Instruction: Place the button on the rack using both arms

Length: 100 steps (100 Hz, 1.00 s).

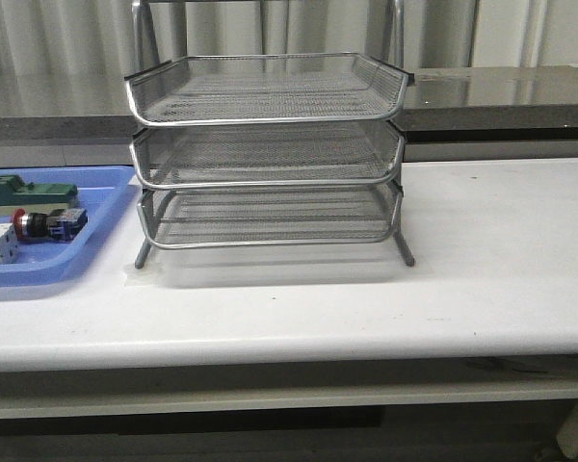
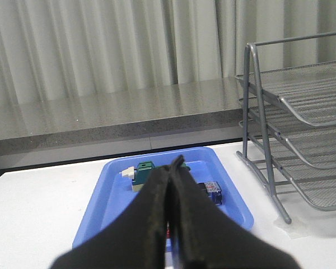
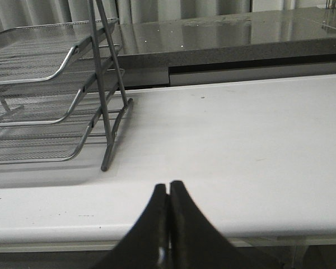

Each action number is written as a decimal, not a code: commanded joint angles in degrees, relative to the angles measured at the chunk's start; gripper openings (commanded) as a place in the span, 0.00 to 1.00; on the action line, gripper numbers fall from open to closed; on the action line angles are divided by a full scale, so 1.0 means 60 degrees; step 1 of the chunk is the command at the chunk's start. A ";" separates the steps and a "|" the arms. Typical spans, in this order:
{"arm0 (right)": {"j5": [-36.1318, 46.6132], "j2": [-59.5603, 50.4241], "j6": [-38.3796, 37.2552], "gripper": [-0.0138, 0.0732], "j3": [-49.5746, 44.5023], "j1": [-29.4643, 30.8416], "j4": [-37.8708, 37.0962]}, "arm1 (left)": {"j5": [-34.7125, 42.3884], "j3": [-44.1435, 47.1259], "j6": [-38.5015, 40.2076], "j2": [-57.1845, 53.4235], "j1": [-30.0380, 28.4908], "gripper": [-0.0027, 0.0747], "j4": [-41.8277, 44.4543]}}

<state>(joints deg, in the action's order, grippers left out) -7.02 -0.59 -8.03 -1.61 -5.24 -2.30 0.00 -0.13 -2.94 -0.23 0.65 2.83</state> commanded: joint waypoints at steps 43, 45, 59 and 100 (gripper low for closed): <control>0.0802 -0.0095 -0.0103 0.09 0.0972 0.0039 0.0437 | 0.0729 0.0516 0.0114 -0.0314 -0.0015 0.01 -0.0019; 0.0604 -0.0043 -0.0103 0.09 0.1133 0.0039 0.0504 | 0.0729 0.0516 0.0114 -0.0314 -0.0015 0.01 -0.0019; -0.0432 0.0592 -0.0103 0.09 0.2317 0.0039 0.0666 | 0.0729 0.0516 0.0114 -0.0314 -0.0015 0.01 -0.0019; -0.4126 0.4523 -0.0103 0.09 0.6229 0.0039 0.0928 | 0.0729 0.0516 0.0114 -0.0314 -0.0015 0.01 -0.0019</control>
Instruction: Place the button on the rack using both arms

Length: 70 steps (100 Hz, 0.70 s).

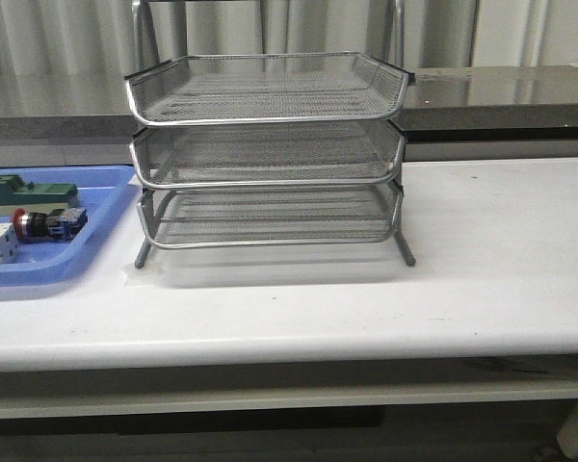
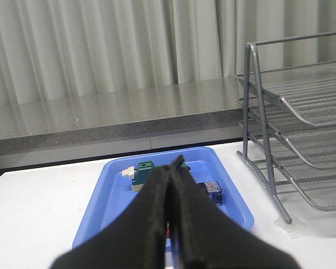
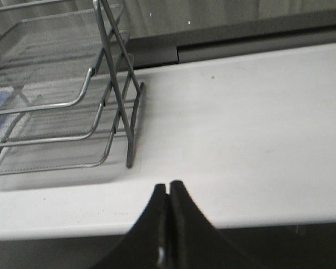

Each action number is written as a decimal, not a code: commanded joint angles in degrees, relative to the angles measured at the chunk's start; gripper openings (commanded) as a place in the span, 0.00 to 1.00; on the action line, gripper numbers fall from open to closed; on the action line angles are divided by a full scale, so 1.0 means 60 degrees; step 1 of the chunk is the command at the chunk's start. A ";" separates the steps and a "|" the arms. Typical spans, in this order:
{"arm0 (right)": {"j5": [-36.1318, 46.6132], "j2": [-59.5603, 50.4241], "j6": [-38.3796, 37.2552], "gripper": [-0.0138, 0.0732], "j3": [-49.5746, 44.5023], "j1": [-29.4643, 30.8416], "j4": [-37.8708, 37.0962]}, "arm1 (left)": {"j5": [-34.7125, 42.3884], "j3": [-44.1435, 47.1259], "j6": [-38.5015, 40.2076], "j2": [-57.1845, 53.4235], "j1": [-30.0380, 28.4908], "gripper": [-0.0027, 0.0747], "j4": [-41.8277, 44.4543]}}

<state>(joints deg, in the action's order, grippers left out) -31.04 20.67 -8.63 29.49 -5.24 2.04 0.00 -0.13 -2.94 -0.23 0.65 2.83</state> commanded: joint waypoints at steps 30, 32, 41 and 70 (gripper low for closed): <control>-0.0935 0.3659 -0.0003 0.09 0.2539 0.0039 0.1011 | 0.0729 0.0516 0.0114 -0.0314 -0.0015 0.01 -0.0019; -0.0923 0.3775 -0.0003 0.09 0.2550 0.0039 0.1056 | 0.0729 0.0516 0.0114 -0.0314 -0.0015 0.01 -0.0019; -0.0934 0.4204 -0.0003 0.09 0.2550 0.0039 0.1320 | 0.0729 0.0516 0.0114 -0.0314 -0.0015 0.01 -0.0019; -0.0954 0.5092 -0.0003 0.13 0.2550 0.0039 0.1645 | 0.0729 0.0516 0.0114 -0.0314 -0.0015 0.01 -0.0019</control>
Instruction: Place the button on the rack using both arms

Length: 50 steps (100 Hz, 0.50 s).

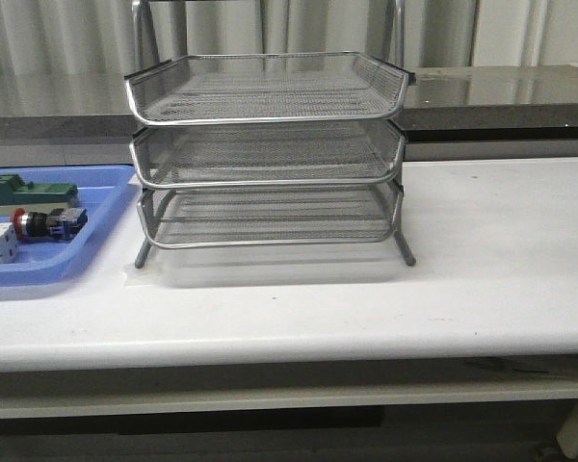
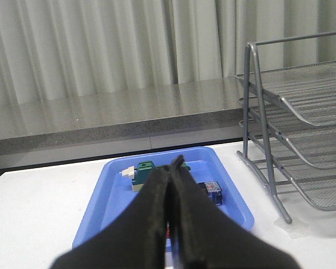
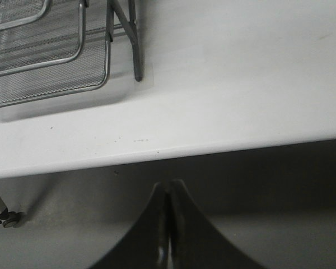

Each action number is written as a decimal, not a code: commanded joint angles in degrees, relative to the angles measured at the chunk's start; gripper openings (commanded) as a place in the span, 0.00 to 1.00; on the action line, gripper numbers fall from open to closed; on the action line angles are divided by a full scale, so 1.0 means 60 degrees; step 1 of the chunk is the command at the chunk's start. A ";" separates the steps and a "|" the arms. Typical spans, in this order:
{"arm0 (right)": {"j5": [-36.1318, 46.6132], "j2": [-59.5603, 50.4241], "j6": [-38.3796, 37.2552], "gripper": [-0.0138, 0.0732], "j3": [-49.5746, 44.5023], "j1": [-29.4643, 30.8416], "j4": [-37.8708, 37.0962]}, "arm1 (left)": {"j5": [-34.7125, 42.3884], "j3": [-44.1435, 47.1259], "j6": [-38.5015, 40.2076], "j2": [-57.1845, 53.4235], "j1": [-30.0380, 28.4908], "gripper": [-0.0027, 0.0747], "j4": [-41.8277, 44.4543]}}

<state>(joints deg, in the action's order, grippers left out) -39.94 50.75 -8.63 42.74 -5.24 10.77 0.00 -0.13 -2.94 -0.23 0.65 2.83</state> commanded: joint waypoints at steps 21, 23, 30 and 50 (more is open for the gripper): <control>0.0508 0.0079 -0.0003 0.38 0.0342 0.0039 0.0265 | 0.0729 0.0516 0.0114 -0.0314 -0.0015 0.01 -0.0019; 0.0508 0.0079 -0.0003 0.41 0.0342 0.0039 0.0265 | 0.0729 0.0516 0.0114 -0.0314 -0.0015 0.01 -0.0019; 0.0508 0.0079 -0.0003 0.51 0.0342 0.0039 0.0296 | 0.0729 0.0516 0.0114 -0.0314 -0.0015 0.01 -0.0019; 0.0673 0.0100 0.0007 0.62 0.0342 0.0039 0.1220 | 0.0729 0.0516 0.0114 -0.0314 -0.0015 0.01 -0.0019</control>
<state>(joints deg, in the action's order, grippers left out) -39.94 51.41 -8.74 42.83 -5.24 14.13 0.00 -0.13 -2.94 -0.23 0.65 2.83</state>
